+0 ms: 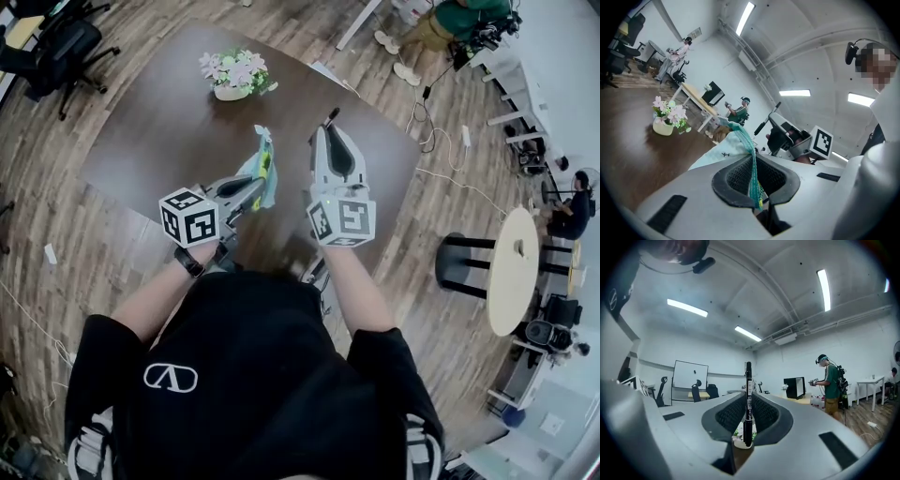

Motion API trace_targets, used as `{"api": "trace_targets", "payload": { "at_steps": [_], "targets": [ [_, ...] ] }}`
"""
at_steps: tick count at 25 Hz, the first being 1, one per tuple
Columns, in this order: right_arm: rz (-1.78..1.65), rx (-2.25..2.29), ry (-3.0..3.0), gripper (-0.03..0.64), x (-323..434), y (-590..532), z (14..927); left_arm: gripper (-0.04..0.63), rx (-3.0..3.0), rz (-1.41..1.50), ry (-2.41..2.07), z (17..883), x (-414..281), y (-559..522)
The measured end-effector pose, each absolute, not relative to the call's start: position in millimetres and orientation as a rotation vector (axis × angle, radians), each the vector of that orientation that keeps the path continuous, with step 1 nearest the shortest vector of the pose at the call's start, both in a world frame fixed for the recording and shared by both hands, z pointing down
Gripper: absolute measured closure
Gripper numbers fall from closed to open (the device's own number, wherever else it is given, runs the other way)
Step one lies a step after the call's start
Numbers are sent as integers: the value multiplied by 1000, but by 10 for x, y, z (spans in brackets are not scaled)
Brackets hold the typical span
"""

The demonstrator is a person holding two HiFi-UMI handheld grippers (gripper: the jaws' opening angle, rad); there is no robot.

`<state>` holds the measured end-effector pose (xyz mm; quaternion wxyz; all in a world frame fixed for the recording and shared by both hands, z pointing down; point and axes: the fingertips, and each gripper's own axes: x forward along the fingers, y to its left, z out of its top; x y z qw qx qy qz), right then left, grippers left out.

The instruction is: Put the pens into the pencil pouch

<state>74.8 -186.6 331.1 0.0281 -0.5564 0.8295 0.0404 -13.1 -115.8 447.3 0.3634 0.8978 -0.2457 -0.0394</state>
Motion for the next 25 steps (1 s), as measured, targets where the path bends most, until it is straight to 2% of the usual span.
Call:
{"api": "trace_targets", "payload": {
  "at_steps": [11, 25],
  "targets": [
    [153, -1682, 2519, 575, 731, -1613, 3286, 580, 2320, -100, -641, 4413, -135, -1227],
    [48, -1406, 2640, 575, -63, -1442, 3196, 580, 2348, -119, -640, 4280, -164, -1277]
  ]
}}
